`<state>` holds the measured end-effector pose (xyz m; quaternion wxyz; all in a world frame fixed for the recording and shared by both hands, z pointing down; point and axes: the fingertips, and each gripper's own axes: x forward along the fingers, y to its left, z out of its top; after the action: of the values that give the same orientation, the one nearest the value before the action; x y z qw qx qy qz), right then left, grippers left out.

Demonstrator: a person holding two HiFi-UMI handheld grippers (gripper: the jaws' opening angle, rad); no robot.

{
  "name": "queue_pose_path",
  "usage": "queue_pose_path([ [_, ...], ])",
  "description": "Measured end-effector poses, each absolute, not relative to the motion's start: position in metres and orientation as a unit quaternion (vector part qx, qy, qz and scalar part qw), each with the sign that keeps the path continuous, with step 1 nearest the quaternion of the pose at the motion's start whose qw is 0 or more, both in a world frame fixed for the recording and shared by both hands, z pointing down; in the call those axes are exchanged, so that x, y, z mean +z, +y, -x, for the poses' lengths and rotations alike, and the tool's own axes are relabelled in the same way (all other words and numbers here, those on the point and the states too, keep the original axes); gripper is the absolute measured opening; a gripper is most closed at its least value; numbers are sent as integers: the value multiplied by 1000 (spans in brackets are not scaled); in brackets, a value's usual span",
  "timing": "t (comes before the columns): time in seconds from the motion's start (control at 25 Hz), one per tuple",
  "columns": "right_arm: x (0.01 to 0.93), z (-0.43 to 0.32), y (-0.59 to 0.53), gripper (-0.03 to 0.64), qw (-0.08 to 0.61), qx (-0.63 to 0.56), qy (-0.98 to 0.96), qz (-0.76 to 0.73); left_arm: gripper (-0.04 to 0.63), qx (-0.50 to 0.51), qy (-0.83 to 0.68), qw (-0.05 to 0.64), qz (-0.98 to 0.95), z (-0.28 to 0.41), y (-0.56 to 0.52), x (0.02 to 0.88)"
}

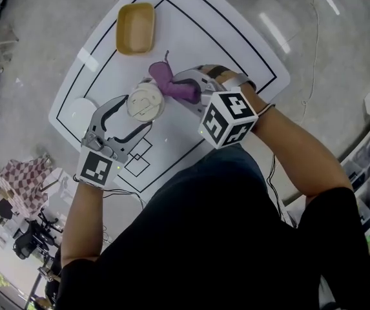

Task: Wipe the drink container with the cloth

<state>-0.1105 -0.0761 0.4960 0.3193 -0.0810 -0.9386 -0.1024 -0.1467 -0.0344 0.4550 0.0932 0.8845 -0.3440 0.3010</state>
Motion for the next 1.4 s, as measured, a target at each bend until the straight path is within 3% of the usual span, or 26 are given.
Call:
queue_pose_path([
  [0.32, 522, 125, -71, 89, 321, -121, -928, 146, 350, 316, -337, 96, -882, 150, -35, 456],
  [0.76, 601, 141, -76, 89, 384, -151, -885, 215, 350, 314, -342, 103, -880, 154, -37, 459],
  [1.4, 602, 140, -76, 91, 408, -145, -877, 208, 351, 306, -369, 97, -872, 152, -36, 456],
])
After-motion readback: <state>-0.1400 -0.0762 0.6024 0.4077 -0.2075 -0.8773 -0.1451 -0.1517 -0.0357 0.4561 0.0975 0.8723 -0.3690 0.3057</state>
